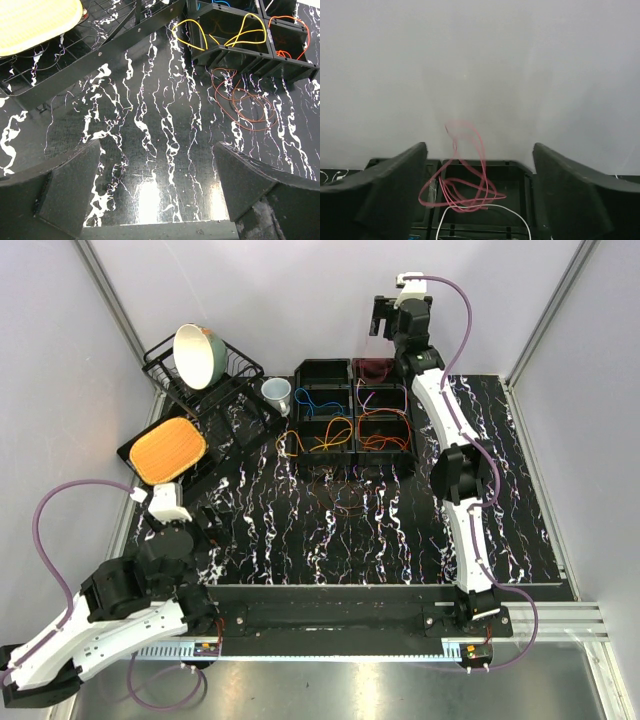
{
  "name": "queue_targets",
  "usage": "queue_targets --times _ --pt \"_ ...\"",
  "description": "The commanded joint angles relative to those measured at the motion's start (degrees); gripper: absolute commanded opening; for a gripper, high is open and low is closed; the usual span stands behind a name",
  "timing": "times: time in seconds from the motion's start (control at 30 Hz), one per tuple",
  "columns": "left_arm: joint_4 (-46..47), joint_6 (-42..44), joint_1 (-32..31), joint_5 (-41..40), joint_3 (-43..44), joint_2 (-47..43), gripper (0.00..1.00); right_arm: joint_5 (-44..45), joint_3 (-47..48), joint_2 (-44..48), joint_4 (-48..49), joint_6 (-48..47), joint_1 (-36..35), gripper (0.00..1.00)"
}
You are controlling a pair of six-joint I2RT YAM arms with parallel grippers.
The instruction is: Untangle the cables
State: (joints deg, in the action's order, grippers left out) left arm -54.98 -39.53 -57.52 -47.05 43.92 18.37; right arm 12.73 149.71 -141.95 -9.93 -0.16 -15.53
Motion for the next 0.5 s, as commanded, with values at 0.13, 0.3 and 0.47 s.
queue_targets --times 0.13,0.3,0.47 --pt "-1.35 -3.62 0.12 -2.79 2.4 2.19 0.99 3.88 -4.51 3.51 3.96 3.15 -0.03 1.0" --pt "-2.94 -4.16 0.12 -4.63 2.92 4.74 0.99 2.92 -9.68 8.0 2.64 7.44 -0.03 1.0" --pt "-4.17 -6.7 0.12 -4.82 4.15 6.24 0.99 0.46 -19.94 16.16 0.18 14.91 -0.03 1.0"
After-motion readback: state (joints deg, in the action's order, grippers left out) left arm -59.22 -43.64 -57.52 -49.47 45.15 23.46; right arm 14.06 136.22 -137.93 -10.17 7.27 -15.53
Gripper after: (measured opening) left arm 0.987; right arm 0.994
